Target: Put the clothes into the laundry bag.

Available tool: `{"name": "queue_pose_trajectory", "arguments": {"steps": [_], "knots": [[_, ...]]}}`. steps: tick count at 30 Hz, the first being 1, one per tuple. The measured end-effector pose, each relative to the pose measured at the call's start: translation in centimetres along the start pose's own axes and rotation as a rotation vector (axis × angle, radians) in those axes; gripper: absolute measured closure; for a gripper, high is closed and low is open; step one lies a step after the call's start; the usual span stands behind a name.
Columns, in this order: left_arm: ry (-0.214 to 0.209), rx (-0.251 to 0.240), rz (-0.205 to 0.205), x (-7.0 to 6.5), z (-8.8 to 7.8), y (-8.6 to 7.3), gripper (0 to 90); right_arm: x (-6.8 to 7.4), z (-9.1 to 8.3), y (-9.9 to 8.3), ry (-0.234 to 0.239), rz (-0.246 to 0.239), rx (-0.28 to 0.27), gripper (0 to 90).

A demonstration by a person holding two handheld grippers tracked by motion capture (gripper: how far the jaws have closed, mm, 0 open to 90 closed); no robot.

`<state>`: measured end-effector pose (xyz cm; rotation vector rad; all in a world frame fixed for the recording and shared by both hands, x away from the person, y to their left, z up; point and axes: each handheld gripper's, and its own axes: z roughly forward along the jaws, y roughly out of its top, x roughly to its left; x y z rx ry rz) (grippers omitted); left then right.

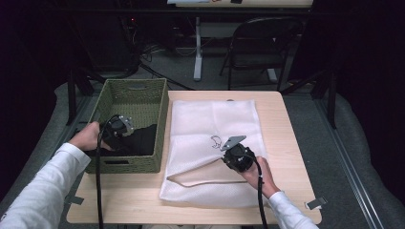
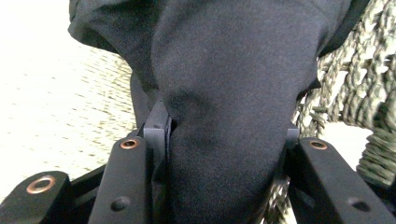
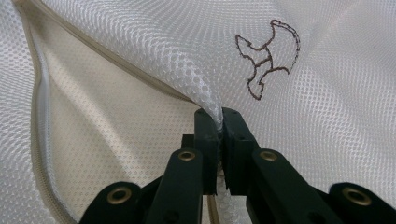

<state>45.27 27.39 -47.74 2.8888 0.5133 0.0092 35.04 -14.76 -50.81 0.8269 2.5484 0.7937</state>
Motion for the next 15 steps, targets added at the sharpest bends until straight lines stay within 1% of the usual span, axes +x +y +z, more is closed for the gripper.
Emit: {"name": "queue_pose_trajectory", "arguments": {"steps": [1, 2, 5, 8, 11, 12, 13, 14, 15], "knots": [[0.003, 0.004, -0.004, -0.1, -0.2, 0.1, 55.8, 0.0, 0.0, 0.0, 0.002, 0.004, 0.001, 86.5], [0.009, 0.007, 0.002, -0.2, -0.4, 0.2, 55.8, -0.1, 0.0, 0.0, 0.006, 0.010, -0.001, 86.5], [0.019, 0.004, 0.005, -0.4, -1.1, 0.3, 55.9, -0.1, 0.0, 0.0, 0.004, 0.012, -0.001, 86.5], [0.008, -0.004, -0.012, -0.4, -1.8, 0.3, 55.9, -0.1, -0.1, 0.0, 0.003, 0.012, -0.001, 86.6], [0.015, -0.004, -0.019, -0.5, -2.4, 0.4, 56.0, -0.1, -0.1, 0.0, 0.001, 0.009, -0.001, 86.6], [0.016, -0.015, -0.026, -0.5, -2.6, 0.4, 56.1, -0.1, -0.1, 0.0, 0.001, 0.009, 0.001, 86.6], [0.018, -0.014, -0.022, -0.6, -2.8, 0.4, 56.1, -0.1, -0.1, 0.0, 0.004, 0.014, -0.001, 86.5], [0.040, -0.018, -0.012, -0.7, -3.1, 0.5, 56.1, -0.1, -0.1, 0.0, 0.005, 0.013, 0.001, 86.5], [0.050, -0.027, -0.018, -0.8, -3.4, 0.6, 56.2, -0.1, 0.0, 0.0, 0.005, 0.011, 0.003, 86.5]]}}
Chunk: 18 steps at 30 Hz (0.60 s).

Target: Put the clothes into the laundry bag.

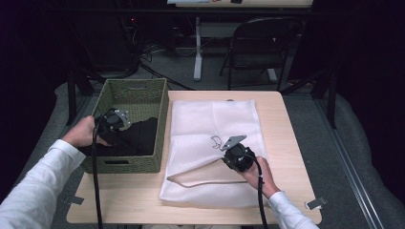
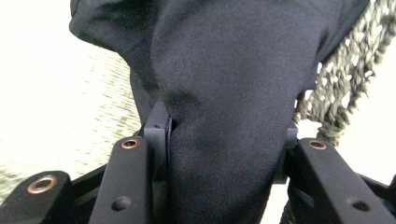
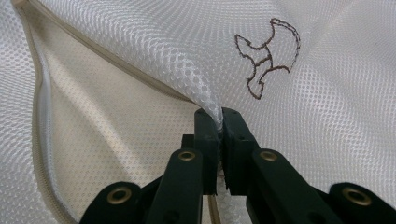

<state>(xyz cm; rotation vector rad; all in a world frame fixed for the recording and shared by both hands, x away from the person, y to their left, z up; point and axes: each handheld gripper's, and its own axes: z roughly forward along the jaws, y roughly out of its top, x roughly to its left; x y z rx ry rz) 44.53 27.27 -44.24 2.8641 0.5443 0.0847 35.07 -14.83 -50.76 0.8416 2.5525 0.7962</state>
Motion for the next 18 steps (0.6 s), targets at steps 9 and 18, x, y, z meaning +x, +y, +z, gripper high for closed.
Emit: {"name": "queue_pose_trajectory", "arguments": {"steps": [9, 18], "knots": [[0.042, -0.028, -0.019, -0.3, -2.4, 0.2, 56.4, 0.0, -0.1, 0.0, 0.001, 0.001, -0.002, 86.6], [0.056, -0.029, -0.024, -1.1, -5.3, 1.2, 56.4, 0.0, -0.1, 0.1, -0.004, 0.006, 0.002, 86.6]]}}
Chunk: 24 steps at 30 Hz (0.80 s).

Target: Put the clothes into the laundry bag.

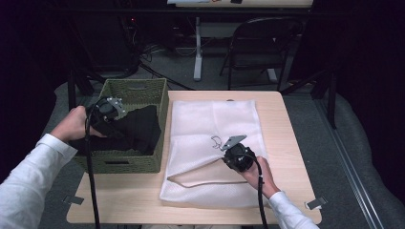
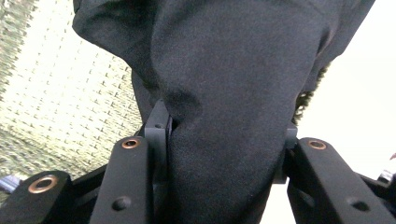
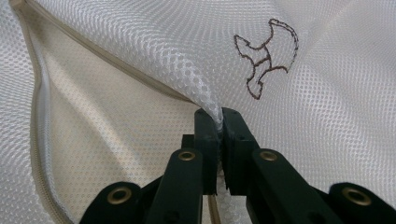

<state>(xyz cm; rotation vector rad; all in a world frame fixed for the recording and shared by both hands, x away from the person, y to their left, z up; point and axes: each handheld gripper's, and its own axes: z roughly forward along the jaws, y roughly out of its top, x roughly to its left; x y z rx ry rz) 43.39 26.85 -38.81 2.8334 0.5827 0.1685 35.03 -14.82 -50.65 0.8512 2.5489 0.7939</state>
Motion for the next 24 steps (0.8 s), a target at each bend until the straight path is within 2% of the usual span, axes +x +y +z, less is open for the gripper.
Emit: {"name": "queue_pose_trajectory", "arguments": {"steps": [7, 10, 12, 19, 21, 24], "knots": [[0.014, -0.005, 0.020, -1.2, -2.0, 0.9, 56.3, 0.0, -0.1, 0.0, -0.004, 0.001, -0.006, 86.6], [0.026, 0.009, 0.011, -2.1, -2.6, 1.4, 56.3, 0.0, -0.1, 0.0, -0.012, 0.010, -0.006, 86.6], [0.031, 0.001, 0.007, -2.8, -3.0, 1.7, 56.3, 0.0, -0.1, 0.0, -0.016, 0.008, -0.005, 86.6], [0.023, -0.050, -0.007, -4.6, -4.0, 2.5, 56.2, -0.1, -0.1, -0.1, -0.024, 0.027, -0.007, 86.6], [-0.001, -0.068, -0.005, -5.2, -4.3, 2.7, 56.2, -0.2, -0.1, -0.1, -0.025, 0.034, -0.009, 86.7], [-0.007, -0.089, -0.009, -5.9, -4.4, 2.8, 56.2, -0.2, -0.2, -0.1, -0.031, 0.039, -0.013, 86.7]]}}
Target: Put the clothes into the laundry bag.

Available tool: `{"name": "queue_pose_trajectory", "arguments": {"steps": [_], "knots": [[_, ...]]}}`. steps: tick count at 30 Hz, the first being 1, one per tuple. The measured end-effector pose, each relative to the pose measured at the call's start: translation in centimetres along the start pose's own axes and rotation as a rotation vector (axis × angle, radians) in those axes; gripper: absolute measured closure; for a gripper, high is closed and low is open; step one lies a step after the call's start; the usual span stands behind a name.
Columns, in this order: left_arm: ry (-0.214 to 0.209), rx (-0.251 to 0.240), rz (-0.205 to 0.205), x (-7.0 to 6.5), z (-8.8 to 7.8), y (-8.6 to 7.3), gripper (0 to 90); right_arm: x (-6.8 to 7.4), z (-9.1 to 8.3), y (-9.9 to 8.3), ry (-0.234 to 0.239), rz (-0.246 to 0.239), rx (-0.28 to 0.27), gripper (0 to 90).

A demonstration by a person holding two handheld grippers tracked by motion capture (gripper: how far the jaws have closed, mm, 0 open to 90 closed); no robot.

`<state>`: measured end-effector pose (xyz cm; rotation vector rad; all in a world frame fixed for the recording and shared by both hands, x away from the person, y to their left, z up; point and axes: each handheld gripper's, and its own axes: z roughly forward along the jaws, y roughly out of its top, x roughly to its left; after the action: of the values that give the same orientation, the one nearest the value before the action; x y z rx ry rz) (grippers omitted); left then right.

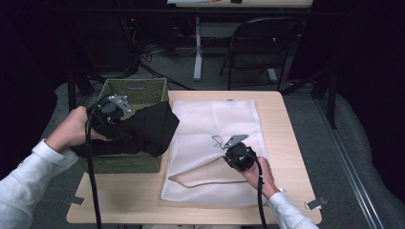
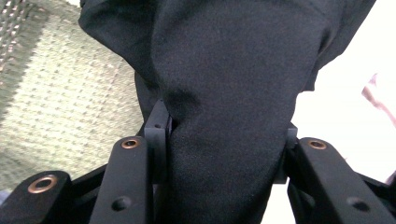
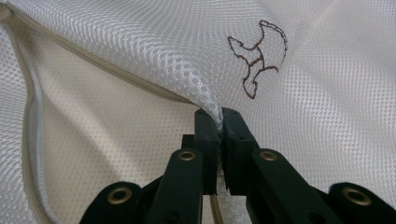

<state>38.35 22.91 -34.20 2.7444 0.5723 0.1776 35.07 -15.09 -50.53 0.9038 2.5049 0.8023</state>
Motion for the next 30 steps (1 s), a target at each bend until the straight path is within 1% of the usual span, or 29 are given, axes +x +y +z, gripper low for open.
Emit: {"name": "queue_pose_trajectory", "arguments": {"steps": [1, 2, 3, 4, 5, 8, 11, 12, 13, 14, 15, 16, 17, 18, 19, 20, 21, 25, 27, 29, 30], "knots": [[-0.006, -0.009, -0.002, -0.3, 0.0, 0.0, 56.1, 0.0, 0.0, 0.0, -0.003, 0.002, -0.002, 86.7], [-0.021, -0.018, -0.011, -0.5, 0.0, 0.0, 56.2, 0.0, -0.1, 0.1, -0.004, 0.002, -0.004, 86.6], [-0.027, -0.029, -0.025, -0.8, 0.0, -0.1, 56.1, 0.0, -0.1, 0.1, 0.001, 0.002, -0.002, 86.7], [-0.040, -0.035, -0.013, -1.1, 0.0, -0.1, 56.1, -0.1, 0.0, 0.0, 0.002, 0.005, -0.001, 86.7], [-0.051, -0.040, -0.022, -1.4, 0.1, -0.1, 56.1, -0.1, 0.1, 0.0, 0.002, 0.007, -0.001, 86.7], [-0.055, -0.045, -0.010, -2.4, 0.3, -0.1, 56.1, -0.1, 0.1, 0.1, -0.002, 0.009, 0.001, 86.7], [-0.074, -0.056, -0.002, -3.3, 0.6, 0.0, 56.1, -0.1, 0.1, 0.1, 0.001, 0.010, -0.002, 86.6], [-0.074, -0.056, -0.002, -3.3, 0.6, 0.0, 56.1, -0.1, 0.1, 0.1, 0.001, 0.010, -0.002, 86.6], [-0.089, -0.069, -0.007, -3.7, 0.9, 0.1, 56.0, -0.1, 0.1, 0.1, 0.003, 0.010, 0.000, 86.6], [-0.096, -0.070, -0.013, -3.9, 1.1, 0.1, 56.0, -0.2, 0.1, 0.1, 0.004, 0.010, 0.000, 86.6], [-0.096, -0.068, -0.014, -4.2, 1.3, 0.1, 56.0, -0.1, 0.1, 0.1, 0.003, 0.009, 0.001, 86.7], [-0.096, -0.068, -0.014, -4.2, 1.3, 0.1, 56.0, -0.1, 0.1, 0.1, 0.003, 0.009, -0.001, 86.7], [-0.105, -0.066, -0.007, -4.6, 1.6, 0.1, 56.0, -0.1, 0.0, 0.2, 0.001, 0.004, -0.002, 86.7], [-0.114, -0.073, -0.016, -4.9, 1.8, 0.1, 56.0, -0.1, 0.0, 0.2, -0.001, 0.005, -0.002, 86.7], [-0.121, -0.072, -0.010, -5.1, 1.8, 0.1, 56.0, -0.1, 0.0, 0.2, 0.000, 0.006, -0.003, 86.7], [-0.131, -0.075, -0.016, -5.3, 1.9, 0.1, 56.0, -0.1, 0.0, 0.2, -0.002, 0.005, -0.003, 86.8], [-0.139, -0.082, -0.013, -5.5, 2.1, 0.0, 56.0, -0.1, 0.0, 0.2, 0.000, 0.006, -0.003, 86.8], [-0.173, -0.078, 0.004, -6.5, 2.9, 0.1, 55.9, -0.1, 0.0, 0.2, -0.006, -0.001, -0.002, 86.9], [-0.200, -0.082, 0.009, -7.0, 3.3, 0.2, 55.9, -0.1, 0.0, 0.3, -0.001, -0.003, -0.003, 86.9], [-0.213, -0.096, 0.019, -7.4, 3.7, 0.4, 55.9, -0.1, 0.0, 0.3, 0.005, 0.003, -0.007, 86.8], [-0.214, -0.100, 0.023, -7.7, 3.9, 0.6, 55.9, -0.1, 0.0, 0.3, 0.007, -0.003, -0.006, 86.8]]}}
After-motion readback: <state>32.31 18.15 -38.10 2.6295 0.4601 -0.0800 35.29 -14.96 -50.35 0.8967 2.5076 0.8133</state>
